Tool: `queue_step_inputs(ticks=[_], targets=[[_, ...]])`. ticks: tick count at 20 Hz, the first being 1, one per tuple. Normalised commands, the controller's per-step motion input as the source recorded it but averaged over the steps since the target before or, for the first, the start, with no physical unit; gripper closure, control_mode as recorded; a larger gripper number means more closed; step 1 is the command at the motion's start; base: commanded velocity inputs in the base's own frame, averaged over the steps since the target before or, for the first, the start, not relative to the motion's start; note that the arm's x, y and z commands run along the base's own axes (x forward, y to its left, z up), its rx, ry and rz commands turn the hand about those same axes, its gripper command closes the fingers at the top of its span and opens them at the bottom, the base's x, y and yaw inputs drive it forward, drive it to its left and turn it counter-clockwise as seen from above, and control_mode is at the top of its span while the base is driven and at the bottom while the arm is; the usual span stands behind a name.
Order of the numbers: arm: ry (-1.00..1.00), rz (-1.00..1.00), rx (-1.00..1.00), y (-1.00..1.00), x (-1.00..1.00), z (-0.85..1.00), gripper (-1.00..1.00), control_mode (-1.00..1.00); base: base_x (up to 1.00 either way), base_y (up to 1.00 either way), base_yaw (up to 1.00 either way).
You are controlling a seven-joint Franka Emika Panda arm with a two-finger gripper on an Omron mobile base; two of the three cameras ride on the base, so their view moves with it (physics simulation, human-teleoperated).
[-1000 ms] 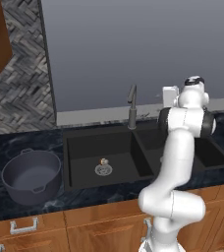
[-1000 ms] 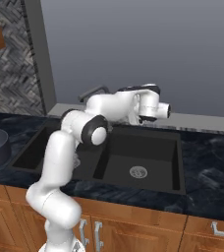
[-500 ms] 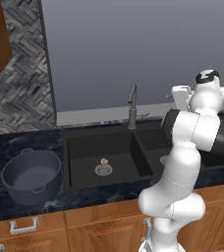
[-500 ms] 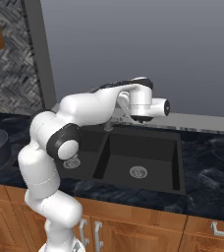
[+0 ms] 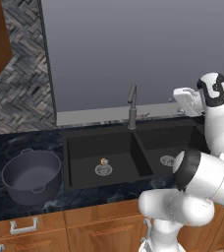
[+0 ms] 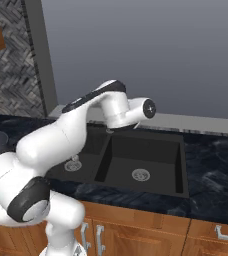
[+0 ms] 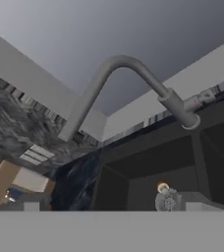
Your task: Dump the mushroom from the pot into the sink. Then turn on the water and wash the mushroom. Then turn off the water and put the mushroom back in the pot.
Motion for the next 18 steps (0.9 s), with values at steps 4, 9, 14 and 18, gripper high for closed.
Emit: queue_step_inputs(ticks=[4, 9, 14, 18], targets=[[0.13, -0.18, -0.07, 0.39, -0.65, 0.38, -1.00, -1.00, 0.00, 0.00, 0.00], [0.23, -0.20, -0.08, 0.41, -0.45, 0.22, -1.00, -1.00, 0.00, 0.00, 0.00], [0.31, -0.13, -0.06, 0.11, -0.24, 0.13, -1.00, -1.00, 0.00, 0.00, 0.00], [0.26, -0.06, -0.06, 0.00, -0.10, 0.01, -1.00, -1.00, 0.00, 0.00, 0.00]])
